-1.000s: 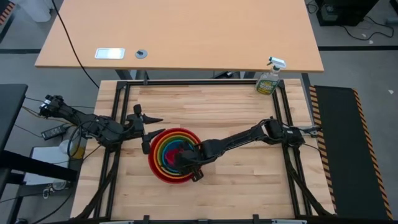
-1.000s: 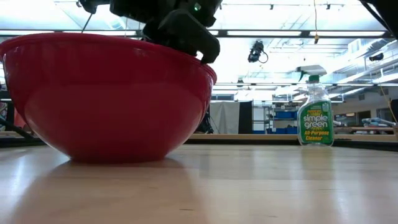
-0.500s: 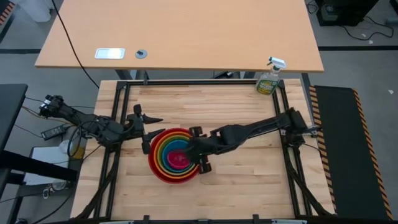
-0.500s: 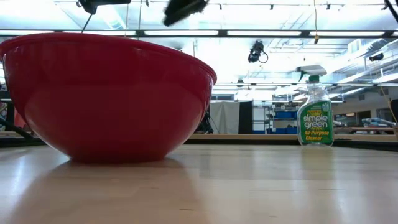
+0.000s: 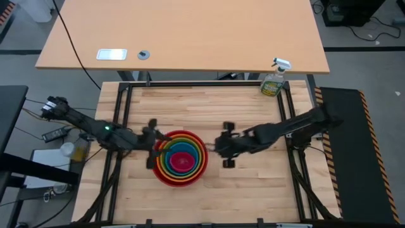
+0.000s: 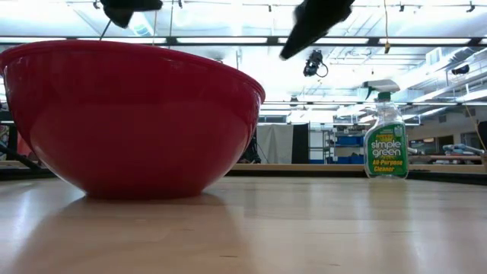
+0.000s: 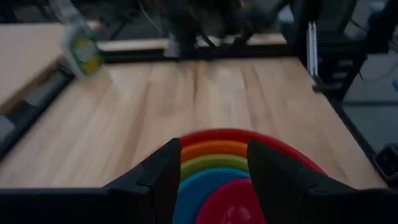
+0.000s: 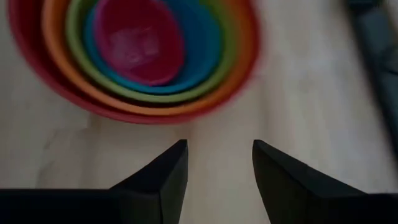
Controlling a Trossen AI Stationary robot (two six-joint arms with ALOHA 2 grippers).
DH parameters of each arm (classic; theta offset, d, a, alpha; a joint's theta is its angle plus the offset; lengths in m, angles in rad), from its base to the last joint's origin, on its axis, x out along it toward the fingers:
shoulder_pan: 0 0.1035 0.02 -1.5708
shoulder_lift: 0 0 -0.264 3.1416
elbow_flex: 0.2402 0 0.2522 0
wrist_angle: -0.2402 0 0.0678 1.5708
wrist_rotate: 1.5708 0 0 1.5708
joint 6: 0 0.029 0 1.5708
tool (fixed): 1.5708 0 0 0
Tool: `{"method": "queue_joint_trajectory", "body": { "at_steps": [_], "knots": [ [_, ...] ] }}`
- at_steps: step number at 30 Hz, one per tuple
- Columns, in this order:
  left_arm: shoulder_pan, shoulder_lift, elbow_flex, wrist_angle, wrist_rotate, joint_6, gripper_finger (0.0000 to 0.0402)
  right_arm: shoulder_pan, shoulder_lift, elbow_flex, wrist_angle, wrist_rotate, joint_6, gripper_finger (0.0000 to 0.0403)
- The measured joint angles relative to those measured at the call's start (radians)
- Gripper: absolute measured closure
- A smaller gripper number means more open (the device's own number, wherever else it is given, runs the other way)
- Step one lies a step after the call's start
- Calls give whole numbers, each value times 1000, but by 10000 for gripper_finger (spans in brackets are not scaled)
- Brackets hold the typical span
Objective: Nest bowls inside each other
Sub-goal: Stack the small red bowl onto the blue bowl
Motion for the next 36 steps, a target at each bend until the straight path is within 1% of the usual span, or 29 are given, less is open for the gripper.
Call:
{"method": "queue_joint_trajectory", "body": {
  "at_steps": [3, 5, 9, 12, 16, 20, 25, 28, 32, 34, 36],
  "knots": [
    [10, 106, 8, 41, 9, -3, 214, 9, -127, -77, -4, 63, 36, 218],
    [36, 180, 53, 34, 27, -14, 214, 16, -207, -136, 2, 81, 60, 218],
    [73, 300, 179, -95, 120, -93, 214, 30, -368, -260, 59, 109, 83, 218],
    [73, 389, 255, -210, 128, -160, 214, 39, -463, -355, 114, 111, 90, 218],
    [53, 503, 321, -253, 138, -221, 214, 49, -562, -438, 167, 111, 110, 218],
    [1, 592, 330, -274, 191, -329, 214, 58, -610, -478, 187, 111, 115, 218],
    [-65, 669, 331, -336, 191, -491, 214, 69, -615, -494, 199, 109, 114, 218],
    [-87, 701, 331, -352, 188, -530, 214, 74, -605, -494, 219, 108, 113, 218],
    [-107, 691, 331, -353, 196, -530, 214, 79, -595, -494, 251, 107, 112, 218],
    [-122, 657, 331, -342, 197, -528, 214, 81, -591, -494, 267, 107, 114, 218],
    [-139, 618, 332, -323, 174, -515, 214, 87, -591, -494, 266, 107, 116, 218]
  ]
}}
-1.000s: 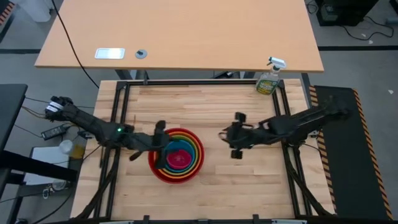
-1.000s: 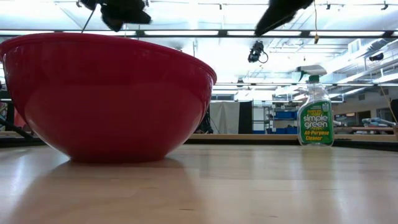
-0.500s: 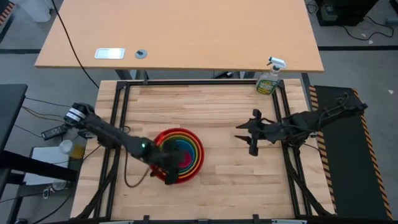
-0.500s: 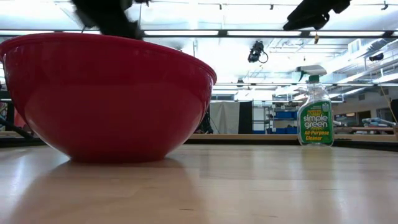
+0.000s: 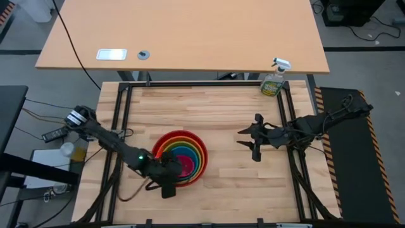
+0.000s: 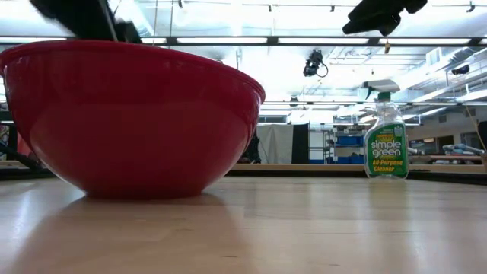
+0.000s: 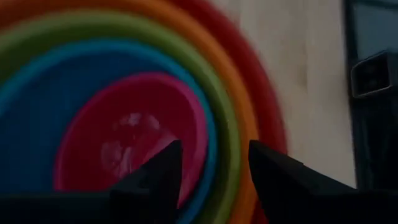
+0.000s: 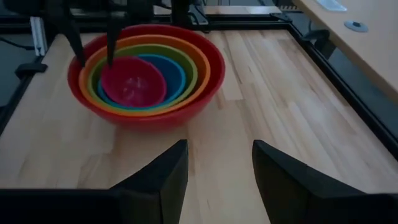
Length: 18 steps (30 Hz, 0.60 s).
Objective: Nest bowls inside each other
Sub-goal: Stack the small red bowl onto the blue bowl
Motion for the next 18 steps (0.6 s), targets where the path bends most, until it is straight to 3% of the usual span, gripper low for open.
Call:
{"method": "queue_joint_trajectory", "body": {
  "at_steps": [6, 18],
  "knots": [
    [-43, -55, -3, 4, -206, 8, 214, 34, 0, 0, 5, 1, 25, 218],
    [-20, 91, -10, -41, -154, -45, 214, 109, 48, 0, 23, 32, 68, 218]
  ]
}}
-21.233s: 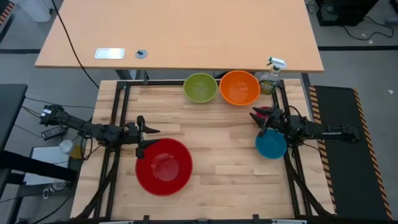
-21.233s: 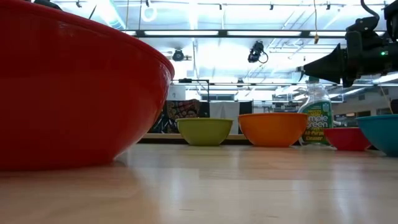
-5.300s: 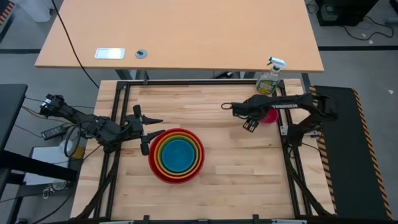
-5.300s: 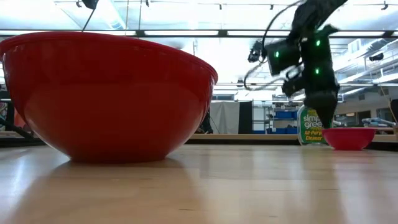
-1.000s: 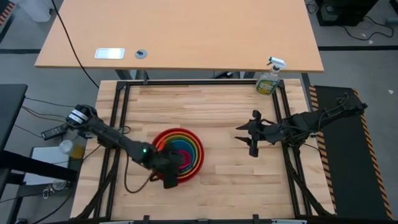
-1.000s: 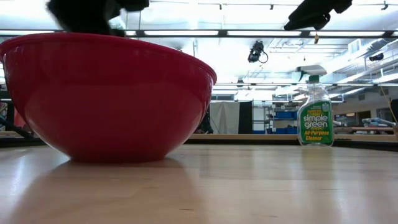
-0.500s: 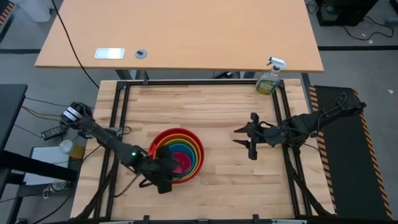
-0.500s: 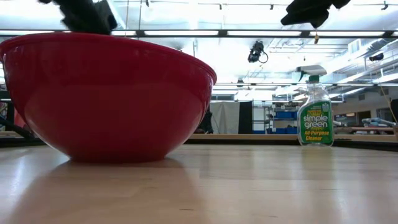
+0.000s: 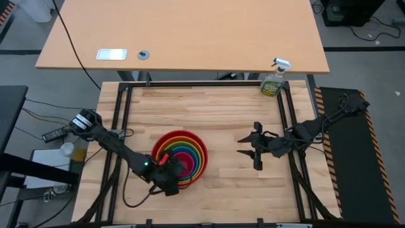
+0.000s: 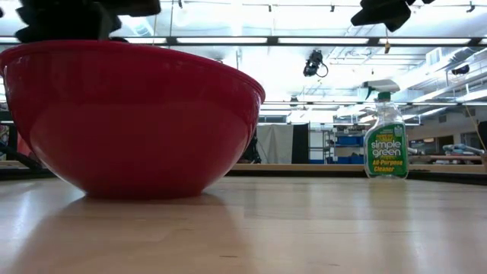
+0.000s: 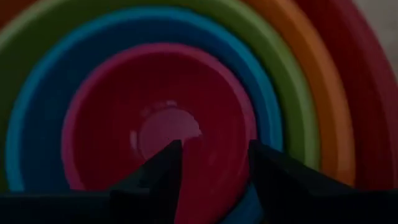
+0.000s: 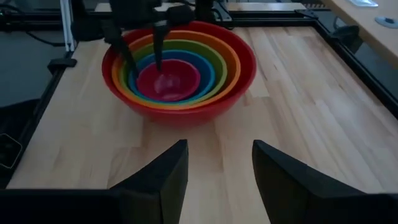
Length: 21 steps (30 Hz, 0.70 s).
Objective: Nest bowls inside each other
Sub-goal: Stack the small red bowl onto the blue bowl, then return to Home Position
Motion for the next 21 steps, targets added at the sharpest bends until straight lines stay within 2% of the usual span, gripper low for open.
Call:
{"method": "queue_joint_trajectory", "body": {
  "at_steps": [5, 10, 13, 17, 21],
  "knots": [
    [-16, -66, 24, 10, -36, 36, 214, 25, 11, 0, 1, 22, 0, 218],
    [-92, -150, 14, 5, -286, 146, 214, 28, -26, 0, -1, 22, -84, 219],
    [-125, -214, -8, 11, -344, 178, 214, 5, -85, -8, 3, 21, -125, 226],
    [-154, -308, -84, 30, -387, 181, 214, -18, -201, -64, 8, 17, -145, 238],
    [-157, -435, -236, 163, -395, 187, 214, -37, -338, -176, 74, 19, -152, 245]
  ]
}}
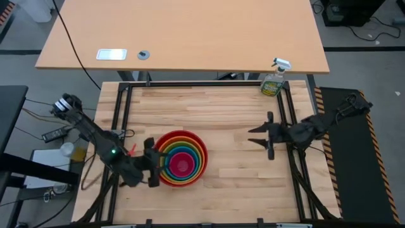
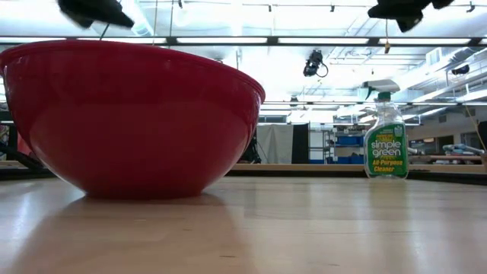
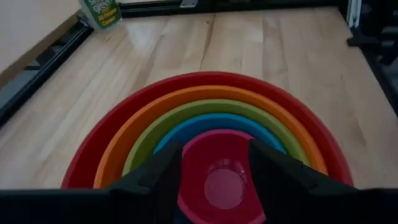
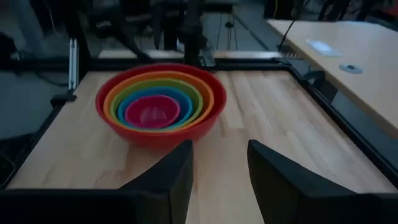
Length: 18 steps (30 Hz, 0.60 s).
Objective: Nest bowls inside each other
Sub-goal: Return to Home Position
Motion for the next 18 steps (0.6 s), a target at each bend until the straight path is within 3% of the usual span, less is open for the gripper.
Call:
{"method": "queue_joint_trajectory", "body": {
  "at_steps": [5, 10, 18],
  "knots": [
    [20, -176, -223, 284, 19, 79, 214, -18, -165, -125, 63, 1, -8, 245],
    [88, -343, -402, 536, 104, 215, 214, -29, -327, -170, 22, -3, -34, 245],
    [246, -571, -622, 712, 270, 286, 214, -29, -549, -223, 57, -6, -99, 245]
  ]
}}
